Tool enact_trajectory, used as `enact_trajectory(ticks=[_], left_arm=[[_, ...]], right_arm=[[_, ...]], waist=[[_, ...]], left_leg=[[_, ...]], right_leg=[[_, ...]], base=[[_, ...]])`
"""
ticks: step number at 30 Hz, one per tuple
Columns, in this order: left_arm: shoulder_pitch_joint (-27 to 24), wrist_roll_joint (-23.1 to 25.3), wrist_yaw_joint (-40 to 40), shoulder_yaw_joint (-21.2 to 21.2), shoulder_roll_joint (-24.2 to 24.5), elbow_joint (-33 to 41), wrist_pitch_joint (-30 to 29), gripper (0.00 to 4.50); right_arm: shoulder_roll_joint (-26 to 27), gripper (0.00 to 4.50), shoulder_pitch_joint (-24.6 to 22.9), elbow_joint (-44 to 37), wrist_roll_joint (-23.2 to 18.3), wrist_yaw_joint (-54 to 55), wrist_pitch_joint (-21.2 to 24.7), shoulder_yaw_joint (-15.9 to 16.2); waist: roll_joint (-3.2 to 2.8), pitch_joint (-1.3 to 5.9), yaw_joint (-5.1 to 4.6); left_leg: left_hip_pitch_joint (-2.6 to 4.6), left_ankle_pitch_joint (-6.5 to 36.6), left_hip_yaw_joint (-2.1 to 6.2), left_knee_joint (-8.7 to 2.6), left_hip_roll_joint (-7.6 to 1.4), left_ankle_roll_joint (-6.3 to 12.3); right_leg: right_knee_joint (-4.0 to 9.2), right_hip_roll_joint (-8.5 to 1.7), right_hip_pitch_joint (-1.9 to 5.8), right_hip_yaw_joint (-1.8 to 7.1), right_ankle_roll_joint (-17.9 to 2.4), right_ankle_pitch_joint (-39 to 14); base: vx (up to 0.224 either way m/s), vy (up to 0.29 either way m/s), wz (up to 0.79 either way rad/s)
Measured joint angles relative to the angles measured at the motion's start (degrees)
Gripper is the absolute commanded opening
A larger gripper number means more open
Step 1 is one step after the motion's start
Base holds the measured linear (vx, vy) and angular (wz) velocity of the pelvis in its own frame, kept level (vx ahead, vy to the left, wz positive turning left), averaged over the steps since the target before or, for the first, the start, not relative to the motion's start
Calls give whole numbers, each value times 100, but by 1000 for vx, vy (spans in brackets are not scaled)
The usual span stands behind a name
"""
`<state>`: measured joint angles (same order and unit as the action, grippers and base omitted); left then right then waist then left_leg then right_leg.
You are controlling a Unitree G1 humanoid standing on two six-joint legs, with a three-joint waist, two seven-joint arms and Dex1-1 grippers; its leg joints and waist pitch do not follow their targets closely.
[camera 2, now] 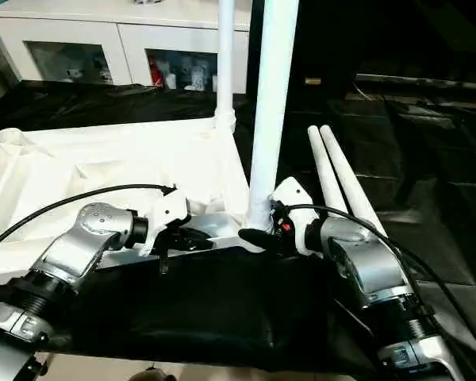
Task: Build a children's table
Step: Rotate leg to tighten
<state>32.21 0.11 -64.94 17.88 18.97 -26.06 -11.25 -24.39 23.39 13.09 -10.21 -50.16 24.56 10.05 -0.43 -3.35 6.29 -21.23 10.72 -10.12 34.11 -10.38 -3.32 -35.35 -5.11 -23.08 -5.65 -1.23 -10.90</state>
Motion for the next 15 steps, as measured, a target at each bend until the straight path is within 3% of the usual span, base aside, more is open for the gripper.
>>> enact_trajectory(ticks=[4,6,8,15], left_arm=[[66,79,417,-81,-164,-147,-86,0],[302,209,972,-130,-447,-503,-179,0],[477,313,1464,-130,-729,-786,-250,0],[945,490,2699,-189,-1483,-1484,-458,0]], right_arm=[[478,279,-18,261,-2,627,-99,-288],[977,278,202,762,100,1552,-244,-590],[1292,278,402,1145,139,2226,-342,-748],[2015,278,975,2142,379,4022,-828,-1218]], waist=[[1,1,-33],[1,1,-113],[1,1,-131],[-1,3,-121]], left_leg=[[3,2,0,6,0,-3],[0,2,0,15,0,-7],[5,2,-1,15,2,-7],[3,-5,-2,5,3,5]], right_leg=[[-3,0,2,1,-1,1],[-6,0,-2,2,-3,14],[-3,-1,3,5,-3,15],[6,-1,3,6,0,17]], base=[[0,0,0],[0,0,0],[0,0,0],[0,0,0]])
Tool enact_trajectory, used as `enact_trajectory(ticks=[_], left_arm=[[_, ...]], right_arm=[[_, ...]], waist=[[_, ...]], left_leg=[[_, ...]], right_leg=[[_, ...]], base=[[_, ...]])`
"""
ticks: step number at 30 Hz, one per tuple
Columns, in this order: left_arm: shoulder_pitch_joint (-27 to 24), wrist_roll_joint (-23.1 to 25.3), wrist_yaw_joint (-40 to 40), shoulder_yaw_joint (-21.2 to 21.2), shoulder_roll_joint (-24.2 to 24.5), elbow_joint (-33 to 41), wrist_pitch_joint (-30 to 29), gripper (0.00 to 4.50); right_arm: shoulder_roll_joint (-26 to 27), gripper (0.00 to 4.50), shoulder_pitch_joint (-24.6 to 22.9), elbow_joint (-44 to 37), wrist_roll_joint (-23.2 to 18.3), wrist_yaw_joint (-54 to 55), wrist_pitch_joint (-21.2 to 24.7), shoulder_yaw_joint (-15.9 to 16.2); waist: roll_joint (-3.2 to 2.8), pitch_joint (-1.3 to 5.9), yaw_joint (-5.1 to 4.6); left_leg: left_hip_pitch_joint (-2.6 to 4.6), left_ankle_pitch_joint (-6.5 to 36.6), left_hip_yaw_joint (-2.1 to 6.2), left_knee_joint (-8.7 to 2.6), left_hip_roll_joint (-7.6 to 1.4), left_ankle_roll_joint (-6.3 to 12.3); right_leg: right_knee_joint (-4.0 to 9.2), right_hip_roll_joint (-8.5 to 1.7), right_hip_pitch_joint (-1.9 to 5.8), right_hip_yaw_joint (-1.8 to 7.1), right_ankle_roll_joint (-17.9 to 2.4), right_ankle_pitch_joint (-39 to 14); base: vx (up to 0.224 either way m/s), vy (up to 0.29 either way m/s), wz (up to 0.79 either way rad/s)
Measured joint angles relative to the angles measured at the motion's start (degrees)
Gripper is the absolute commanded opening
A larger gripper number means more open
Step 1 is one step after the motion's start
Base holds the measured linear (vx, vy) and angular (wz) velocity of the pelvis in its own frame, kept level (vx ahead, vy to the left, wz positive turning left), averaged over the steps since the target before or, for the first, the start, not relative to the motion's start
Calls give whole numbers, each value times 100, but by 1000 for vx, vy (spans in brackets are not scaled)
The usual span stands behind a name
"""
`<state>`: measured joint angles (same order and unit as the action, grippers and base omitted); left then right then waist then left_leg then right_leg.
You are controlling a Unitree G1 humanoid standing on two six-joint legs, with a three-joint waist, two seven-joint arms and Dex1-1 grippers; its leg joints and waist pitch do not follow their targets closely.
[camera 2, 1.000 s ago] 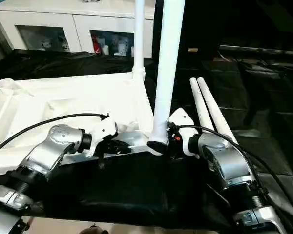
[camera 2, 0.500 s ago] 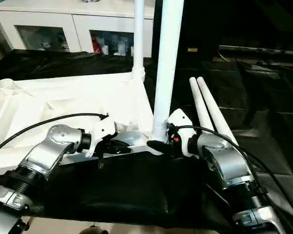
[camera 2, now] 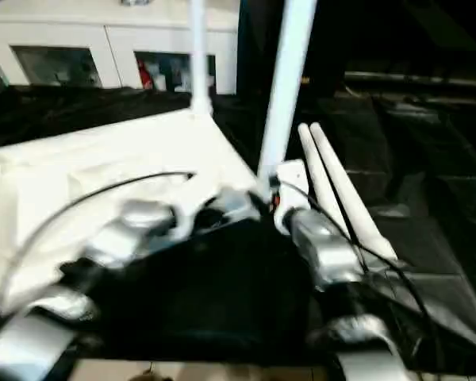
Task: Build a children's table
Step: Rotate leg to tighten
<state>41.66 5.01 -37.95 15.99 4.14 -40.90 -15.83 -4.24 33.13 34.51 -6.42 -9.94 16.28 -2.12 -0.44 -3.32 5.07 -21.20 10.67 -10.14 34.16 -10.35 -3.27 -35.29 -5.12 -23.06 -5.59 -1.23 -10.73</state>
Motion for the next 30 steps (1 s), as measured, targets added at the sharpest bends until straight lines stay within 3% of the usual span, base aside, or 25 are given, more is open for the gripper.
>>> enact_trajectory(ticks=[4,7,11,17,21,27,30], left_arm=[[85,36,74,-47,-69,-151,12,0],[109,37,74,-46,-70,-224,81,0],[113,35,80,-96,3,-234,106,0],[69,-42,-289,-149,286,-115,152,0],[-74,-115,-851,-148,625,17,345,0],[-456,-377,-1903,-128,1072,558,462,0],[-589,-443,-2206,-92,1182,808,447,0]], right_arm=[[145,278,99,237,30,225,-201,-135],[178,350,111,305,24,224,-296,-192],[163,376,109,263,-24,-82,-298,-167],[-518,391,-242,-587,-33,-1197,72,273],[-1301,391,-642,-1509,-124,-2371,359,671],[-1902,391,-923,-1943,-203,-3178,513,844],[-1943,391,-922,-2052,-229,-3340,607,893]], waist=[[2,1,-1],[1,1,-5],[2,0,-49],[2,-2,-61],[1,-2,3],[-7,-4,14],[-14,-6,51]], left_leg=[[1,-11,0,2,3,18],[0,-12,-1,2,5,19],[1,-12,-2,2,5,20],[-11,-13,-2,-4,3,30],[-13,-13,-1,-4,0,30],[-9,-12,-1,-1,2,25],[-12,-13,-1,-1,1,24]], right_leg=[[2,-2,2,0,0,2],[2,-4,2,2,3,6],[2,-4,0,2,5,9],[7,-2,-12,1,7,8],[9,1,-12,-2,8,7],[6,-2,-8,0,7,8],[3,-3,-8,-2,7,8]], base=[[0,0,0],[0,0,0],[0,0,0],[0,0,0],[0,0,0],[0,0,0],[0,0,0]])
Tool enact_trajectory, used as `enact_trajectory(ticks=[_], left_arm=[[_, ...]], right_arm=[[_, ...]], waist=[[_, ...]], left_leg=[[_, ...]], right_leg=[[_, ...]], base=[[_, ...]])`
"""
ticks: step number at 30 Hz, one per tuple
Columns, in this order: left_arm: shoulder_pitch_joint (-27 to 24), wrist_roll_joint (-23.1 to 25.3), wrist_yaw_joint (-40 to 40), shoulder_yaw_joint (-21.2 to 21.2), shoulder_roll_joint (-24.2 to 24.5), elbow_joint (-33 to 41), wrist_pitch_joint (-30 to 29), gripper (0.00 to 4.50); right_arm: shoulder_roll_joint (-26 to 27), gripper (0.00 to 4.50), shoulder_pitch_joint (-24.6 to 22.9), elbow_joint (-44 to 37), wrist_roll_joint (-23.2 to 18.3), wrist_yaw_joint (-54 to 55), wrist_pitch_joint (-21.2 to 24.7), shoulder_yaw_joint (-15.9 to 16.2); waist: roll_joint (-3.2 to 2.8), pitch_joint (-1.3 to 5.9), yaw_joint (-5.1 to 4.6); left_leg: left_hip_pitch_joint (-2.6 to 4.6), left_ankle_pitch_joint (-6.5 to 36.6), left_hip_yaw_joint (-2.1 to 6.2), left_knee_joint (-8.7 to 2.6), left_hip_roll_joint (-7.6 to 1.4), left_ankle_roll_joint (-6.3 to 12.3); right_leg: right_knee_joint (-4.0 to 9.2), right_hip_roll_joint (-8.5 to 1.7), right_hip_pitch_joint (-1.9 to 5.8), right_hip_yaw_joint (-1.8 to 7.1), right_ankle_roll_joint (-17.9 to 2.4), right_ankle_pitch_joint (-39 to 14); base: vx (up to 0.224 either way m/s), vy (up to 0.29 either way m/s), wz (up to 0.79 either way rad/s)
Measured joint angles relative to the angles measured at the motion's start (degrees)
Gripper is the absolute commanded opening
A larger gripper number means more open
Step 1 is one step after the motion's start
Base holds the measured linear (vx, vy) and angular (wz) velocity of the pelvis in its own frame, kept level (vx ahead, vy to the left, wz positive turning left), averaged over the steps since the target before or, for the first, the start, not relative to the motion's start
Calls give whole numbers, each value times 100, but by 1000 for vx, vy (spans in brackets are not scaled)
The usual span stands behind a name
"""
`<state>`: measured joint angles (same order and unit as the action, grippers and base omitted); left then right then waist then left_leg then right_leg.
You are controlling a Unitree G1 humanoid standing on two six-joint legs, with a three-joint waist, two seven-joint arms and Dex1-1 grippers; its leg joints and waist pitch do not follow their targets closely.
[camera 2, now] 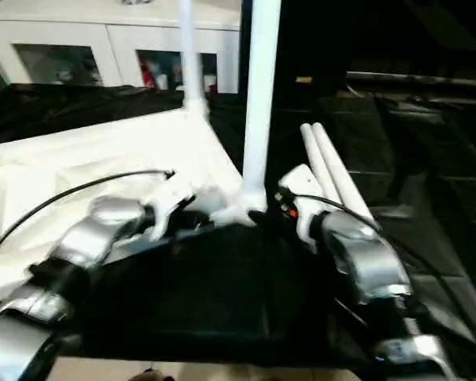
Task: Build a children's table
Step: Rotate leg to tighten
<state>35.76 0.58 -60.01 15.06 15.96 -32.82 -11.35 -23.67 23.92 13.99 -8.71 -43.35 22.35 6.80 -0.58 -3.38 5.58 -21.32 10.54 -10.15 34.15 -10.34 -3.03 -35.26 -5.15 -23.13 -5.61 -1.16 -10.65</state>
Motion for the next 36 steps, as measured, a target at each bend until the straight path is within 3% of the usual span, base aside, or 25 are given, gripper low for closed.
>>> enact_trajectory(ticks=[6,11,12,15,17,22,29,32,36], left_arm=[[-143,-87,-321,126,109,325,-20,0],[-193,-87,-420,137,129,441,-83,0],[-211,-87,-425,140,138,479,-97,0],[-250,-89,-439,149,161,557,-123,0],[-252,-89,-449,152,163,556,-123,0],[-254,-89,-455,152,164,557,-129,0],[-254,-89,-448,151,163,556,-159,0],[-239,-76,-223,149,123,528,-224,0],[98,136,719,58,-384,-7,-433,0]], right_arm=[[-15,391,1,-75,-72,-236,87,109],[-14,391,1,-78,-92,-340,125,131],[-11,366,1,-81,-95,-354,128,135],[-2,357,0,-83,-144,-439,142,162],[4,323,0,-83,-174,-454,146,166],[12,286,-1,-92,-215,-477,200,168],[33,275,-15,-93,-216,-453,202,166],[266,274,-16,20,-191,-92,187,58],[1086,274,292,726,-40,1451,77,-414]], waist=[[0,0,83],[0,0,96],[0,0,94],[0,0,94],[1,0,98],[1,0,99],[1,0,97],[2,1,76],[8,-1,-24]], left_leg=[[-4,0,-2,0,1,0],[-5,-1,-3,0,1,0],[-5,-1,-3,0,1,0],[-5,-1,-3,0,1,0],[-6,-1,-3,0,2,0],[-6,-1,-3,2,1,0],[-6,-1,-3,2,1,1],[-4,-1,-2,5,1,0],[-7,3,-3,16,3,-9]], right_leg=[[2,-3,1,0,0,0],[2,-3,0,0,0,0],[2,-3,0,0,0,0],[2,-3,0,0,0,0],[2,-3,0,0,0,0],[1,-3,0,0,0,0],[1,-3,0,0,0,0],[-2,-3,0,0,0,0],[0,-4,-1,4,0,13]], base=[[0,0,0],[0,0,0],[0,0,0],[0,0,0],[0,0,0],[0,0,0],[0,0,0],[0,0,0],[0,0,0]])
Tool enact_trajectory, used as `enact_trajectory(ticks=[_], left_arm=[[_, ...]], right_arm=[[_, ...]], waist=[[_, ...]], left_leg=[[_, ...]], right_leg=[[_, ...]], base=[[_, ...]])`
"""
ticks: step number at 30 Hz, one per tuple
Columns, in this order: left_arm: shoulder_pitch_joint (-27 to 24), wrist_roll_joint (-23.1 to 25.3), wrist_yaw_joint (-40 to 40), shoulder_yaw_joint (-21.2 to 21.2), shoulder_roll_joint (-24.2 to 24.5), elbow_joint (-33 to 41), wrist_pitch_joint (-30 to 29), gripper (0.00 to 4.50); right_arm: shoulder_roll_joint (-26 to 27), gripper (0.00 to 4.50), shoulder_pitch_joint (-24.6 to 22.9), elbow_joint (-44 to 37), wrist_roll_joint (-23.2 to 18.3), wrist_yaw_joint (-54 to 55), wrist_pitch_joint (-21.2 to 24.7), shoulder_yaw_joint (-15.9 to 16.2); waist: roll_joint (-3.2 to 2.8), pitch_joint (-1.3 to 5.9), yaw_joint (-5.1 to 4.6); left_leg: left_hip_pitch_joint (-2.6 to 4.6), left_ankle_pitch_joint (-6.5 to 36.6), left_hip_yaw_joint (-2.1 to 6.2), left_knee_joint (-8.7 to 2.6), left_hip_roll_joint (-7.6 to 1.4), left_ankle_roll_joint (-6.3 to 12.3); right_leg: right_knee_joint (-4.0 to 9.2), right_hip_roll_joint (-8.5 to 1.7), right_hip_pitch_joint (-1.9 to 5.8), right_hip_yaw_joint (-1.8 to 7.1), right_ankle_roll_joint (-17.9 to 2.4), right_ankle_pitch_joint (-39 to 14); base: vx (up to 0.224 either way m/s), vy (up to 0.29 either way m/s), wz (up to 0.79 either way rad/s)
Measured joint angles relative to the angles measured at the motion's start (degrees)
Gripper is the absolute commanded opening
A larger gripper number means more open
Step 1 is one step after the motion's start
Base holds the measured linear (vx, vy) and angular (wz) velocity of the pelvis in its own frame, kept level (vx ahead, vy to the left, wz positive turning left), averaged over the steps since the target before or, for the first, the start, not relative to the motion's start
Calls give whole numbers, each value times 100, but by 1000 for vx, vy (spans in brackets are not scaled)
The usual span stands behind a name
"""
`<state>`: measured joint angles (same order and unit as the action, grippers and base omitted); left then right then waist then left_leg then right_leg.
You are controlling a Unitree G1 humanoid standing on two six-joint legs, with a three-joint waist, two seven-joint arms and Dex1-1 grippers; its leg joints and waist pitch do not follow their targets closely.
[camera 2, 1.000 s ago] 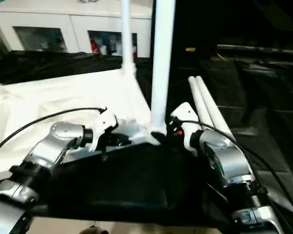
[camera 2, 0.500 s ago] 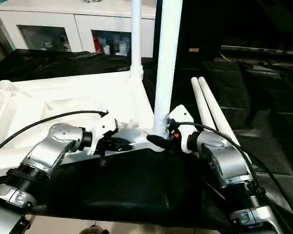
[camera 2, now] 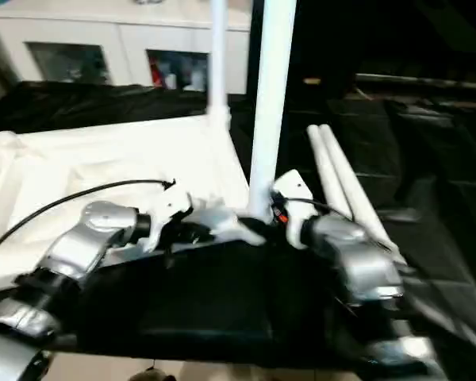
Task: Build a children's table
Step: Rotate leg to tighten
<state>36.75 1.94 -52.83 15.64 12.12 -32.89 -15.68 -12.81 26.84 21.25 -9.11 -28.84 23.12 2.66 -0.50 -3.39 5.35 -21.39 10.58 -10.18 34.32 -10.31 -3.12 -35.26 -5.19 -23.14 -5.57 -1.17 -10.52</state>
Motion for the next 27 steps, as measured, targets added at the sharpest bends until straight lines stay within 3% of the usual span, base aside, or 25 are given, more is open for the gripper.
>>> enact_trajectory(ticks=[6,11,13,16,19,27], left_arm=[[506,199,1438,-73,-833,-743,-273,0],[587,253,1664,-75,-953,-884,-238,0],[588,293,1665,-73,-962,-926,-144,0],[589,307,1675,-74,-907,-971,-45,0],[588,304,1663,-75,-819,-976,48,0],[450,270,1035,-79,-411,-858,368,0]], right_arm=[[807,273,600,1051,194,1945,-436,-516],[1026,273,766,1414,257,2347,-745,-675],[1090,329,850,1577,267,2404,-846,-715],[1198,352,863,1608,235,2383,-939,-765],[1199,386,850,1608,201,2165,-1003,-754],[392,386,406,782,206,802,-796,-221]], waist=[[0,3,-30],[0,3,-32],[1,3,-55],[0,3,-90],[0,2,-124],[-2,1,-84]], left_leg=[[0,-3,-1,-9,3,6],[1,-13,-1,-10,2,22],[2,-10,-2,-6,2,17],[9,-6,-2,-7,1,9],[7,-6,-2,-8,0,9],[1,-15,-2,-13,0,27]], right_leg=[[8,-2,1,0,2,3],[7,0,0,-1,2,3],[8,0,1,0,2,5],[4,0,2,1,4,8],[4,1,-1,1,4,9],[11,2,-4,-1,5,9]], base=[[0,0,0],[0,0,0],[0,0,0],[0,0,0],[0,0,0],[0,0,0]])
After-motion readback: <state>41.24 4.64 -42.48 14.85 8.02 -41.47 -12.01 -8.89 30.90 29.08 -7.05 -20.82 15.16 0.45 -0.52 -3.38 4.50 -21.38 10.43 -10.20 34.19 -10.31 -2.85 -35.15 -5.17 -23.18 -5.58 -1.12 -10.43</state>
